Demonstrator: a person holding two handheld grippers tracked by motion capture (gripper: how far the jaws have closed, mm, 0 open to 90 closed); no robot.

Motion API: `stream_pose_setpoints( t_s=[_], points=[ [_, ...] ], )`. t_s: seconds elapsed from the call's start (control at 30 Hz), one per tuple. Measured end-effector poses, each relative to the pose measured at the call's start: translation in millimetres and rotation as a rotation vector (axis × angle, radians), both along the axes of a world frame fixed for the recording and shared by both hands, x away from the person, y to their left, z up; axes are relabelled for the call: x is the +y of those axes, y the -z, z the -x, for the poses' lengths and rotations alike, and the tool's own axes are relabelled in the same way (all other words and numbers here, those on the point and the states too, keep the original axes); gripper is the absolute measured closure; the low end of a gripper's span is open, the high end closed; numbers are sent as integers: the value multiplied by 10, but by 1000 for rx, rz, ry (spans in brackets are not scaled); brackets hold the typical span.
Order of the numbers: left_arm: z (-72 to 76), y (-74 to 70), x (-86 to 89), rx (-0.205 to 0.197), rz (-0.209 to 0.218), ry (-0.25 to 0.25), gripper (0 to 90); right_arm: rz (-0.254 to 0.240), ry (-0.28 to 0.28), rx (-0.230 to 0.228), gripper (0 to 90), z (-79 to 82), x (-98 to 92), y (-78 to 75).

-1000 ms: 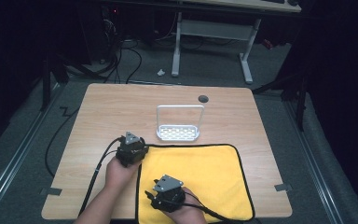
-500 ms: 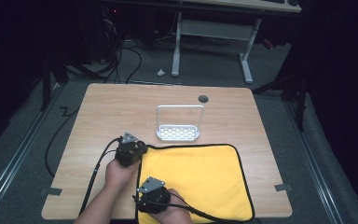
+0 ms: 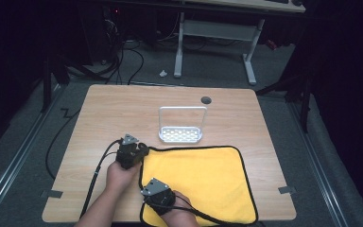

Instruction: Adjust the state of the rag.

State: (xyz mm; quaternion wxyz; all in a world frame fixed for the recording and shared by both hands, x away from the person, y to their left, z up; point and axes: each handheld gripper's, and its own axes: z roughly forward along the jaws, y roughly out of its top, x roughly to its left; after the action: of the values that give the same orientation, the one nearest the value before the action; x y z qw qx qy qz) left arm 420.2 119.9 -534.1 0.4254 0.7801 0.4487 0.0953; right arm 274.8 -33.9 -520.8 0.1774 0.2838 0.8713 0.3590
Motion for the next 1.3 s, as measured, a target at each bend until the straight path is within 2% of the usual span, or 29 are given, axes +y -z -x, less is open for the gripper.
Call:
stream_pose_setpoints(
  t_s=[0.1, 0.3, 0.43, 0.6, 0.87, 0.97, 1.13, 1.3],
  points=[
    [-9, -24, 60, 6, 77, -27, 859, -32, 0, -27, 842, 18, -33, -85],
    [-11, -115, 132, -16, 125, -62, 860, -79, 2, -81, 844, 13, -41, -246],
    [-4, -197, 273, -31, 152, -97, 860, -100, -6, -99, 843, -4, 41, -330],
    [28, -297, 512, -47, 155, -129, 860, -127, -31, -122, 843, -12, 243, -428],
    [152, -492, 1012, -83, 121, -190, 859, -167, -104, -153, 842, -12, 712, -554],
    [193, -542, 1131, -89, 123, -202, 858, -165, -125, -163, 841, 12, 843, -592],
    [201, -547, 1072, -88, 130, -204, 858, -147, -118, -180, 840, 47, 809, -618],
    [183, -530, 807, -87, 125, -181, 857, -134, -86, -194, 840, 71, 564, -642]
  ],
)
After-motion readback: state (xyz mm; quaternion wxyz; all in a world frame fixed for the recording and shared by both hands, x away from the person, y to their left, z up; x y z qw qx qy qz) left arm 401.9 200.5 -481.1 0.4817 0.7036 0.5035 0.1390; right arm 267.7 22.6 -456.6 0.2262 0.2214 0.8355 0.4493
